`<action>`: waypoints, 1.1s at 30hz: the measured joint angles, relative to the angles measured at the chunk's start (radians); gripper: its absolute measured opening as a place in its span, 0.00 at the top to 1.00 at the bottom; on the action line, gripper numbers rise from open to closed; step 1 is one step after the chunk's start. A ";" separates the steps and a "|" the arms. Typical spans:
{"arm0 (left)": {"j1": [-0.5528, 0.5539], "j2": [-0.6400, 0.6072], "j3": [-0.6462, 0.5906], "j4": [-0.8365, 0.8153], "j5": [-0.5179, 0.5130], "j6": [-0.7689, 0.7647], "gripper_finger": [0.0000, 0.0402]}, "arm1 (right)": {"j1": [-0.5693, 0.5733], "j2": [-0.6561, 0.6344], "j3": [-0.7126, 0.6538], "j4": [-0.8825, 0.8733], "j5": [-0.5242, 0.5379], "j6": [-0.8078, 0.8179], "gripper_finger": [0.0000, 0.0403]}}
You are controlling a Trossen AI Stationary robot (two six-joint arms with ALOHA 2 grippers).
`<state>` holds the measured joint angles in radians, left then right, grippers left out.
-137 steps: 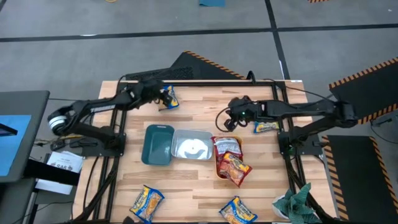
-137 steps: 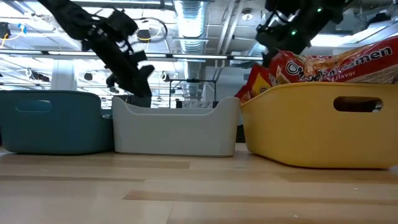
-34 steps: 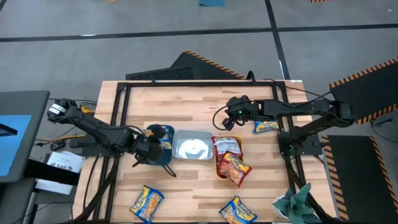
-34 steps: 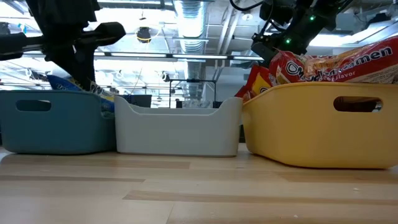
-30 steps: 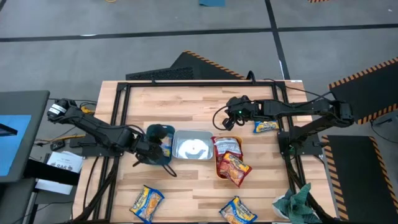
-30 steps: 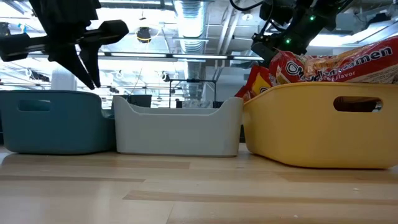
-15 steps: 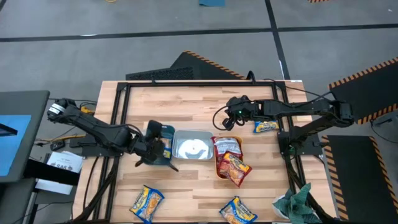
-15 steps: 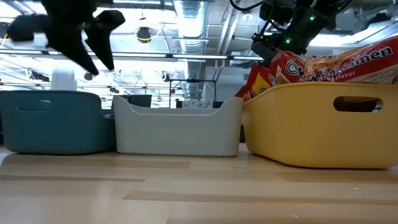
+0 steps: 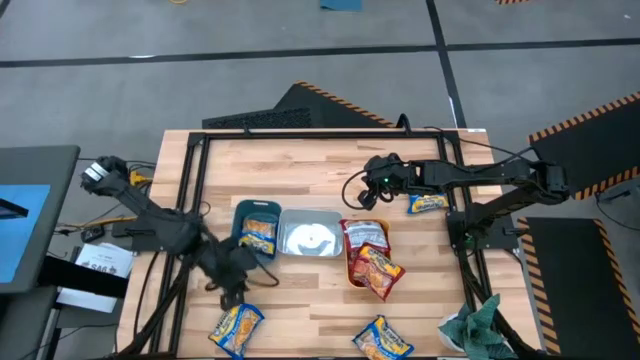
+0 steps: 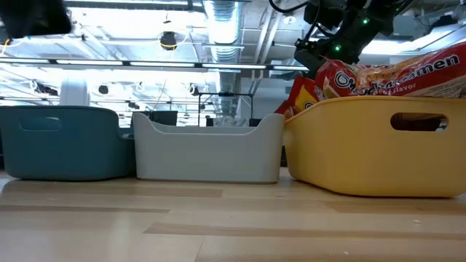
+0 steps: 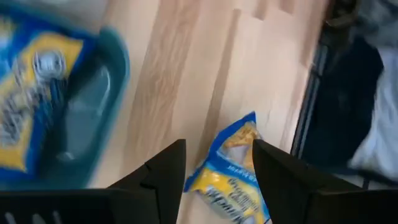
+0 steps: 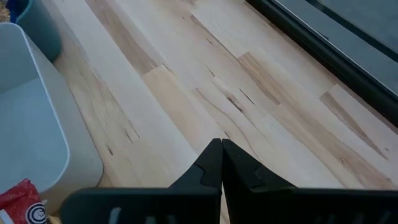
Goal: Sort Maruchan noodles
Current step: Put the top left blue noodle pack into the green bin, then put the left blue noodle pack into the green bin
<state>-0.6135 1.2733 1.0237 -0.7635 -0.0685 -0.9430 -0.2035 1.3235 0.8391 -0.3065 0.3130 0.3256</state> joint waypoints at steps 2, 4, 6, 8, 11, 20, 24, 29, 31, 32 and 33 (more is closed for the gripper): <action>-0.052 0.047 0.000 0.009 -0.059 -0.154 0.57 | 0.000 0.000 0.000 -0.001 0.000 -0.019 0.94; -0.096 0.106 0.000 0.017 -0.071 -0.312 0.57 | 0.000 0.000 0.000 -0.001 0.000 -0.035 0.94; -0.125 0.178 0.000 0.055 -0.035 -0.458 0.57 | -0.002 0.000 0.000 0.000 0.000 -0.042 0.94; -0.143 0.252 0.000 0.075 0.066 -0.563 0.57 | -0.003 0.000 0.000 0.000 0.000 -0.048 0.94; -0.144 0.345 0.000 0.124 0.226 -0.610 0.57 | -0.010 0.000 0.000 0.012 0.000 -0.085 0.94; -0.151 0.398 0.031 0.122 0.184 -0.774 0.57 | -0.077 0.000 0.000 0.075 -0.001 -0.119 0.94; -0.155 0.403 0.032 0.101 0.150 -0.830 0.57 | -0.112 0.000 0.000 0.091 -0.001 -0.125 0.94; -0.155 0.443 0.036 0.067 0.211 -0.825 0.57 | -0.131 0.000 0.000 0.089 -0.001 -0.124 0.94; -0.155 0.462 0.037 0.058 0.239 -0.782 0.57 | -0.133 0.000 0.000 0.087 -0.001 -0.124 0.94; -0.154 0.470 0.039 0.051 0.241 -0.764 0.57 | -0.132 0.000 0.000 0.086 -0.001 -0.124 0.94; -0.151 0.473 0.039 0.038 0.241 -0.750 0.57 | -0.132 0.000 0.000 0.085 -0.001 -0.124 0.94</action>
<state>-0.7643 1.7458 1.0622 -0.7252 0.1726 -1.6925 -0.3355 1.3239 0.8391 -0.2212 0.3122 0.2012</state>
